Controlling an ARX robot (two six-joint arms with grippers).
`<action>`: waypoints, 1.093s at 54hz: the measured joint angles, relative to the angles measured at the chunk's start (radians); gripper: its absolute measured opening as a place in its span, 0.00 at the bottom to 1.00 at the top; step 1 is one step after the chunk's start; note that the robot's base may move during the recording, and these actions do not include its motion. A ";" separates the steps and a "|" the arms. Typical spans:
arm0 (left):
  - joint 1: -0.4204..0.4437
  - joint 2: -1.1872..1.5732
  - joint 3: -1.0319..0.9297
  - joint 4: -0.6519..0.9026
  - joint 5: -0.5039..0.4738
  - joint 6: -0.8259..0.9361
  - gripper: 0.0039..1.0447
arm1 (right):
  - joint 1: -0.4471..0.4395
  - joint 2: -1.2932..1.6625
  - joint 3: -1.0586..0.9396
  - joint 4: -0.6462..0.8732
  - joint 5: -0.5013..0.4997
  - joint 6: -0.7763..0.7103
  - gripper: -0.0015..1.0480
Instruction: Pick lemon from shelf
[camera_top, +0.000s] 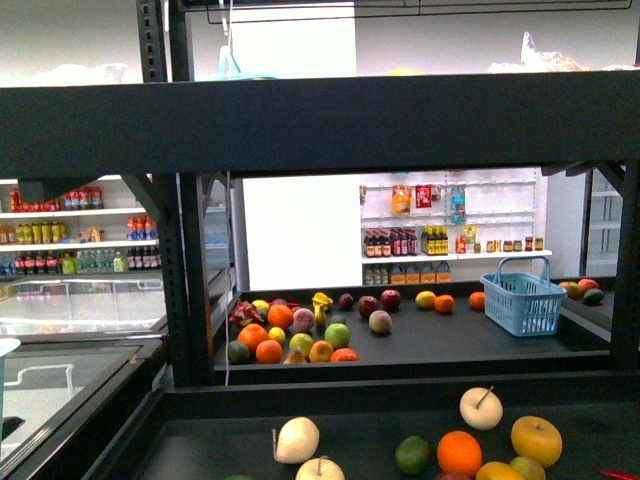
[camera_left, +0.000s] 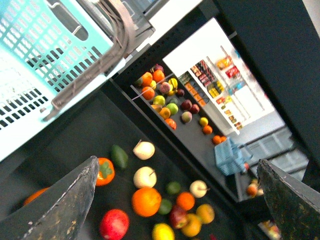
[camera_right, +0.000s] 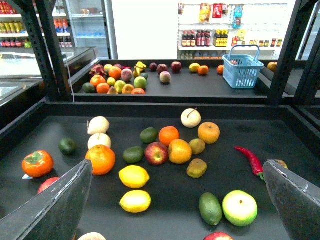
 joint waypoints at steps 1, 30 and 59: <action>0.018 0.046 0.029 0.011 0.016 -0.034 0.93 | 0.000 0.000 0.000 0.000 0.000 0.000 0.98; 0.082 0.711 0.552 -0.013 0.059 -0.310 0.93 | 0.000 0.000 0.000 0.000 0.000 0.000 0.98; 0.071 0.943 0.819 -0.015 0.070 -0.352 0.93 | 0.000 0.000 0.000 0.000 0.000 0.000 0.98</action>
